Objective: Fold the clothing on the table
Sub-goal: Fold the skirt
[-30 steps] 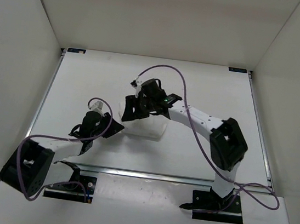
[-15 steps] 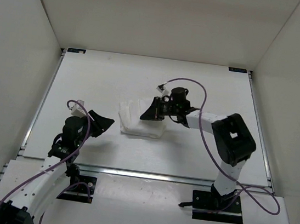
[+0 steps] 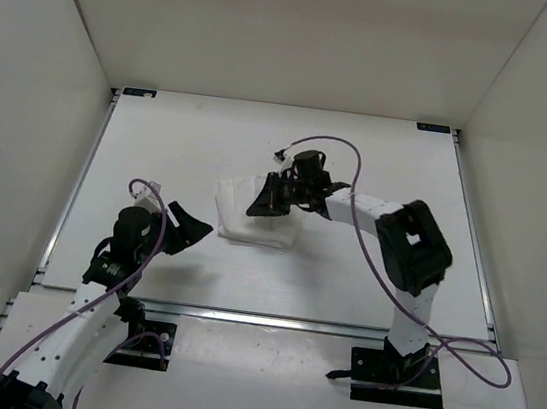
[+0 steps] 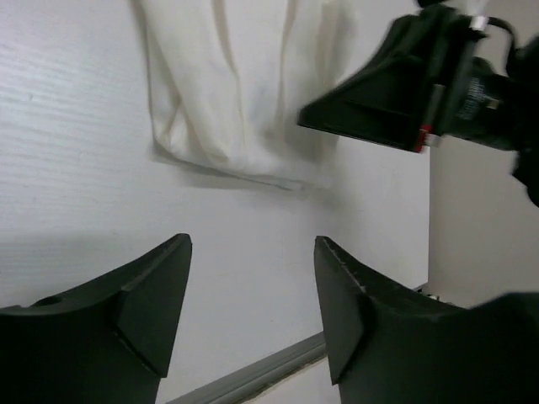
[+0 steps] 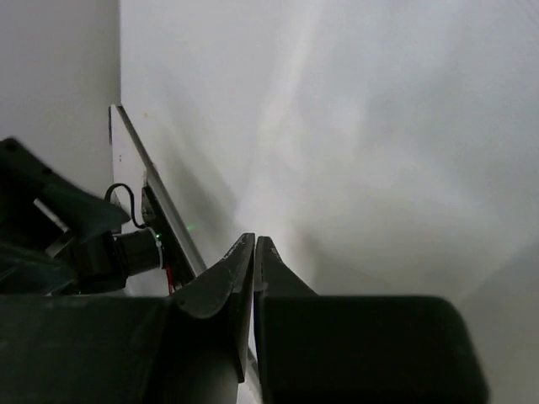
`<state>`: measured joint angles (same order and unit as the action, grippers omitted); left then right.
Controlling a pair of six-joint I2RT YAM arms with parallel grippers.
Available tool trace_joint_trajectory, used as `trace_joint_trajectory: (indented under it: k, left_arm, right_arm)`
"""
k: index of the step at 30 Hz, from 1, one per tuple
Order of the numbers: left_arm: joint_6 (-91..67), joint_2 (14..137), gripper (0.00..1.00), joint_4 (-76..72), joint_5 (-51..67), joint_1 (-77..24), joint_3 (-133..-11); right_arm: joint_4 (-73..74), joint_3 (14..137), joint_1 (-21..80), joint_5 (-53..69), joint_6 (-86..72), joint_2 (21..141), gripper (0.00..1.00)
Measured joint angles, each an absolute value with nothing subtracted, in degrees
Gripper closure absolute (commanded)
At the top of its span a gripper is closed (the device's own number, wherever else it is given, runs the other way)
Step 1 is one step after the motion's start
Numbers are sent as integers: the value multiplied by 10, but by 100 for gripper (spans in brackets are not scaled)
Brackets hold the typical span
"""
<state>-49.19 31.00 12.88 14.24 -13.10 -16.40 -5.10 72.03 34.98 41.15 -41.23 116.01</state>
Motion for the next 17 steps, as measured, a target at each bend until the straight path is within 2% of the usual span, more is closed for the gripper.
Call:
trace_joint_trajectory:
  k: [1, 2, 3, 5, 10, 13, 17]
  left_arm:
    - [-482, 322, 20, 139, 151, -128, -182]
    - [-469, 337, 16, 146, 160, -124, -201]
    - [-456, 353, 2, 156, 169, -123, -223]
    - [-425, 389, 1, 178, 183, -122, -272]
    - [-353, 446, 1, 235, 198, -133, -350]
    - [-314, 457, 1, 271, 198, -144, -361]
    - [-282, 465, 1, 310, 190, -164, -365]
  right_arm:
    - [-35, 718, 347, 408, -402, 1132, 89]
    - [-17, 714, 345, 403, -394, 1094, 87]
    - [0, 709, 342, 394, -382, 1051, 84]
    - [34, 698, 335, 369, -354, 951, 78]
    - [93, 655, 298, 309, -292, 764, 76]
    - [134, 609, 265, 284, -263, 717, 76]
    - [186, 549, 236, 252, -236, 714, 74]
